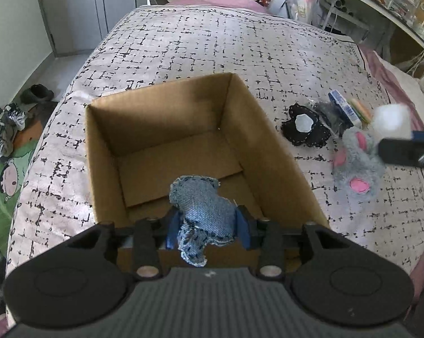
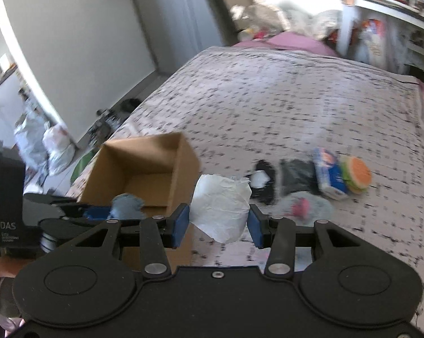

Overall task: Organize soft objects
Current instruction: 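Carry both items to the cardboard box and release them inside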

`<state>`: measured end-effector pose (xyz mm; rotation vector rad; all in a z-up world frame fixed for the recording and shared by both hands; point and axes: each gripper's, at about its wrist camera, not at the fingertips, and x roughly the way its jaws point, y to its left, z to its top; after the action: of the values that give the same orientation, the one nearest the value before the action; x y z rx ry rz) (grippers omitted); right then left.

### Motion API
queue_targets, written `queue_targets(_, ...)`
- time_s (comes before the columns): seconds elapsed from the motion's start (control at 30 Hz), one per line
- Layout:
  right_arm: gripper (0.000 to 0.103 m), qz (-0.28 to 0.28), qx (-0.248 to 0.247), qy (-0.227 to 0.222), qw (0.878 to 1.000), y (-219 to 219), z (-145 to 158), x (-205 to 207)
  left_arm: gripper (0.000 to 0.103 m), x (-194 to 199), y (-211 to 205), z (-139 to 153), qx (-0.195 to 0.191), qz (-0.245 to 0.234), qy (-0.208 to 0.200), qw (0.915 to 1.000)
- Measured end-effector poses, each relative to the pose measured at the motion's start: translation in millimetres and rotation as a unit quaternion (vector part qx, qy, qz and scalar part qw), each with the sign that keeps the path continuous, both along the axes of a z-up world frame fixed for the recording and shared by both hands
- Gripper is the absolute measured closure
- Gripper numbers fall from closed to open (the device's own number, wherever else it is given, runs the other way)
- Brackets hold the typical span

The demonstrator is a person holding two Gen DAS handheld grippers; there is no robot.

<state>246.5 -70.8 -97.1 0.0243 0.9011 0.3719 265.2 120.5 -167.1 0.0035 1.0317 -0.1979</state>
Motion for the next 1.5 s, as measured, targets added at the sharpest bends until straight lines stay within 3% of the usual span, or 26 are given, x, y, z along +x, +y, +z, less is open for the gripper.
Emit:
queue_targets(0.33, 0.059, 0.050, -0.012, 0.017, 0.999, 39.2, 3.8, 7.5, 0.035, -18.0, 5.5, 29.6, -0.002, 0.009, -0.031, 0.9995)
queue_targets(0.47, 0.059, 0.061, 0.002, 0.044, 0.997, 49.3, 2.4, 16.4, 0.034, -22.8, 13.6, 38.1, 0.001, 0.017, -0.036, 0.9992)
queue_targets(0.83, 0.059, 0.099, -0.014, 0.064, 0.993, 89.0, -12.7, 24.2, 0.029, -38.9, 46.0, 47.8, -0.013, 0.047, -0.045, 0.9978)
queue_targets(1.07, 0.057, 0.099, 0.023, 0.094, 0.990, 98.2, -25.6, 26.9, 0.028, -48.8, 63.9, 49.3, -0.017, 0.064, -0.044, 0.9968)
queue_targets(1.27, 0.030, 0.094, 0.059, 0.103, 0.988, 87.3, -17.2, 26.9, 0.028, -52.2, 67.9, 51.3, -0.015, 0.068, -0.040, 0.9968)
queue_targets(1.5, 0.022, 0.071, 0.051, 0.084, 0.993, 51.2, 2.6, 18.8, 0.023, -58.9, 59.9, 61.4, -0.017, 0.073, -0.038, 0.9965)
